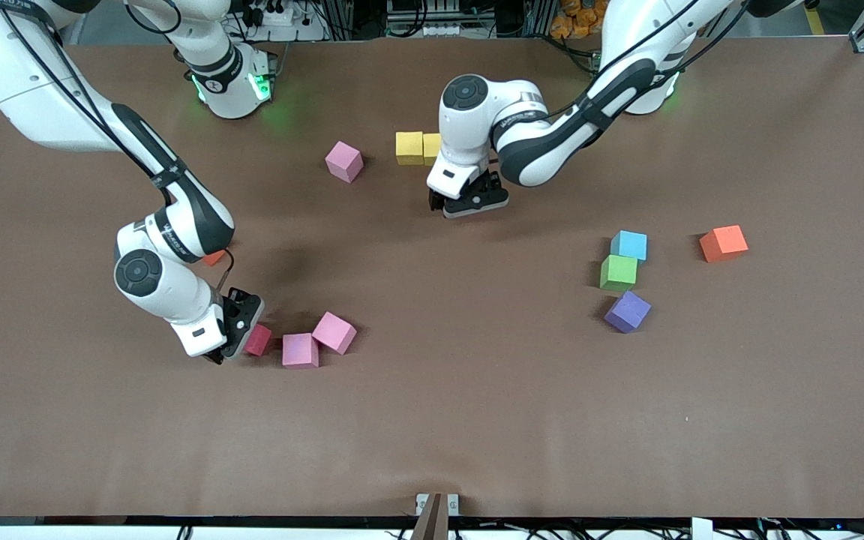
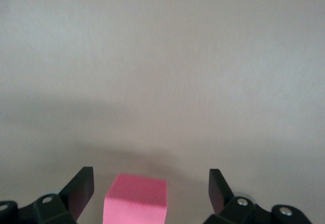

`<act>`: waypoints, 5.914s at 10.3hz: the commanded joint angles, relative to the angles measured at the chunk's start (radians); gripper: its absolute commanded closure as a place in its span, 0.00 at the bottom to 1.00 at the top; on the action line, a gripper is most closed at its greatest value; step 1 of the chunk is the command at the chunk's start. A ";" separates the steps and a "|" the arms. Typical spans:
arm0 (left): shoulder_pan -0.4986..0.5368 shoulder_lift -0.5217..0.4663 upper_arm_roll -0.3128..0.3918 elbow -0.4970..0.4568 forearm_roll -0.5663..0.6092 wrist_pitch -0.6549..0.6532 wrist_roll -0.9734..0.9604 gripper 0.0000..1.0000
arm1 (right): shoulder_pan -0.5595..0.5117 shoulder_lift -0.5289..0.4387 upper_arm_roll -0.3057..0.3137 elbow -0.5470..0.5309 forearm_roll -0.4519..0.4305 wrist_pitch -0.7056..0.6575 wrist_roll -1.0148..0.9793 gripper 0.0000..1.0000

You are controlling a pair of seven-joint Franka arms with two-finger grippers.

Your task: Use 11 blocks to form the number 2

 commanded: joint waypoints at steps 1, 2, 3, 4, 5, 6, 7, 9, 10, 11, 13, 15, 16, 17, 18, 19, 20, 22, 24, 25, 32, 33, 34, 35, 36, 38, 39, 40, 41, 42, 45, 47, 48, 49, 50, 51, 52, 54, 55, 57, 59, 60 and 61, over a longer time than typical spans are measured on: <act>0.072 -0.011 -0.006 0.036 0.013 -0.009 0.109 0.00 | 0.010 -0.011 -0.004 -0.025 -0.008 0.033 -0.006 0.00; 0.110 -0.006 -0.006 0.056 0.013 -0.009 0.172 0.00 | 0.021 -0.013 -0.009 -0.025 -0.008 0.033 -0.006 0.06; 0.135 0.006 -0.006 0.096 0.005 -0.007 0.240 0.00 | 0.038 -0.013 -0.021 -0.024 -0.010 0.035 -0.005 0.25; 0.164 0.017 -0.005 0.122 0.005 -0.009 0.277 0.00 | 0.047 -0.013 -0.032 -0.024 -0.014 0.038 -0.005 0.40; 0.204 0.017 -0.005 0.130 0.003 -0.007 0.338 0.00 | 0.047 -0.013 -0.032 -0.024 -0.014 0.036 -0.005 0.47; 0.254 0.015 -0.006 0.130 -0.007 -0.007 0.410 0.00 | 0.050 -0.014 -0.040 -0.024 -0.014 0.036 -0.006 0.50; 0.301 0.015 -0.006 0.130 -0.015 -0.007 0.493 0.00 | 0.056 -0.019 -0.046 -0.024 -0.014 0.033 -0.008 0.57; 0.389 0.014 -0.006 0.123 -0.018 -0.007 0.637 0.00 | 0.078 -0.072 -0.041 -0.025 -0.013 0.020 -0.005 0.63; 0.432 0.011 -0.008 0.116 -0.020 -0.007 0.703 0.00 | 0.101 -0.103 -0.034 -0.025 -0.013 -0.011 -0.014 0.67; 0.463 0.009 -0.008 0.115 -0.027 -0.009 0.761 0.00 | 0.122 -0.123 -0.014 -0.024 -0.007 -0.029 -0.017 0.69; 0.541 0.011 -0.008 0.103 -0.036 -0.009 0.936 0.00 | 0.193 -0.163 0.005 -0.027 -0.002 -0.042 -0.014 0.69; 0.589 0.015 -0.008 0.081 -0.038 -0.009 1.074 0.00 | 0.259 -0.201 0.044 -0.042 0.018 -0.054 -0.005 0.69; 0.611 0.015 -0.008 0.069 -0.038 -0.009 1.122 0.00 | 0.280 -0.217 0.058 -0.041 0.082 -0.091 -0.008 0.69; 0.629 0.015 -0.008 0.057 -0.038 -0.009 1.174 0.00 | 0.296 -0.234 0.069 -0.041 0.130 -0.114 -0.013 0.69; 0.651 0.017 -0.008 0.047 -0.038 -0.009 1.237 0.00 | 0.331 -0.241 0.071 -0.041 0.138 -0.115 -0.008 0.69; 0.667 0.028 -0.008 0.043 -0.040 -0.009 1.317 0.00 | 0.374 -0.231 0.071 -0.041 0.139 -0.115 0.016 0.69; 0.686 0.049 -0.008 0.043 -0.040 -0.009 1.383 0.00 | 0.417 -0.217 0.071 -0.044 0.144 -0.115 0.099 0.69; 0.694 0.055 -0.008 0.040 -0.041 -0.009 1.451 0.00 | 0.493 -0.199 0.071 -0.056 0.147 -0.102 0.226 0.69; 0.694 0.063 -0.006 0.040 -0.056 -0.009 1.481 0.00 | 0.561 -0.168 0.069 -0.053 0.180 -0.102 0.332 0.69; 0.692 0.075 -0.006 0.040 -0.066 -0.009 1.489 0.00 | 0.582 -0.150 0.069 -0.053 0.181 -0.102 0.330 0.69; 0.707 0.107 -0.003 0.041 -0.067 -0.009 1.575 0.00 | 0.739 -0.074 0.054 -0.053 0.115 -0.060 0.395 0.69; 0.704 0.113 -0.002 0.041 -0.067 -0.009 1.578 0.00 | 0.739 -0.065 0.054 -0.054 0.100 -0.056 0.415 0.69; 0.701 0.120 -0.002 0.040 -0.067 -0.009 1.580 0.00 | 0.747 -0.050 0.054 -0.054 0.078 -0.054 0.441 0.69; 0.700 0.123 -0.002 0.040 -0.067 -0.009 1.586 0.00 | 0.747 -0.041 0.054 -0.053 0.048 -0.050 0.487 0.69; 0.698 0.126 -0.002 0.040 -0.067 -0.009 1.587 0.00 | 0.748 -0.034 0.054 -0.054 0.029 -0.034 0.497 0.69; 0.697 0.127 0.000 0.040 -0.066 -0.009 1.587 0.00 | 0.756 -0.033 0.054 -0.054 0.027 -0.031 0.497 0.69; 0.695 0.132 0.001 0.040 -0.066 -0.009 1.589 0.00 | 0.756 -0.033 0.054 -0.054 0.027 -0.031 0.498 0.69; 0.695 0.138 0.001 0.040 -0.057 -0.009 1.589 0.00 | 0.758 -0.034 0.054 -0.056 0.027 -0.031 0.498 0.69; 0.695 0.140 0.001 0.040 -0.050 -0.009 1.592 0.00 | 0.762 -0.034 0.054 -0.056 0.027 -0.031 0.498 0.69; 0.694 0.140 0.006 0.040 -0.050 -0.009 1.610 0.00 | 0.764 -0.036 0.055 -0.057 0.027 -0.033 0.498 0.69; 0.685 0.140 0.027 0.040 -0.050 -0.009 1.652 0.15 | 0.781 -0.036 0.055 -0.057 0.026 -0.033 0.498 0.69; 0.662 0.140 0.047 0.044 -0.050 -0.009 1.653 0.29 | 0.784 -0.034 0.055 -0.057 0.001 -0.031 0.500 0.69; 0.651 0.140 0.058 0.047 -0.050 -0.009 1.667 0.36 | 0.784 -0.034 0.055 -0.057 0.000 -0.030 0.500 0.69; 0.645 0.140 0.061 0.047 -0.050 -0.009 1.676 0.49 | 0.784 -0.034 0.055 -0.057 -0.002 -0.026 0.500 0.69; 0.635 0.138 0.070 0.049 -0.049 -0.009 1.676 0.61 | 0.784 -0.034 0.055 -0.057 -0.006 -0.026 0.498 0.69; 0.635 0.135 0.071 0.055 -0.049 -0.009 1.676 0.64 | 0.784 -0.033 0.055 -0.057 -0.019 -0.026 0.500 0.69; 0.625 0.127 0.071 0.060 -0.050 -0.009 1.672 0.64 | 0.784 -0.033 0.055 -0.059 -0.020 -0.026 0.500 0.69; 0.615 0.127 0.071 0.096 -0.055 -0.033 1.667 0.64 | 0.790 -0.030 0.055 -0.057 -0.020 -0.026 0.500 0.69; 0.614 0.124 0.069 0.112 -0.061 -0.047 1.667 0.65 | 0.791 -0.027 0.055 -0.057 -0.020 -0.025 0.500 0.69; 0.614 0.111 0.061 0.136 -0.066 -0.079 1.664 0.70 | 0.791 -0.025 0.054 -0.059 -0.020 -0.008 0.500 0.69; 0.617 0.101 0.051 0.173 -0.076 -0.132 1.652 0.71 | 0.794 -0.025 0.054 -0.057 -0.022 -0.008 0.500 0.69; 0.615 0.086 0.051 0.176 -0.101 -0.132 1.632 0.70 | 0.794 -0.025 0.054 -0.059 -0.022 -0.008 0.500 0.69; 0.617 0.081 0.051 0.187 -0.122 -0.132 1.627 0.71 | 0.794 -0.025 0.054 -0.060 -0.022 -0.008 0.500 0.69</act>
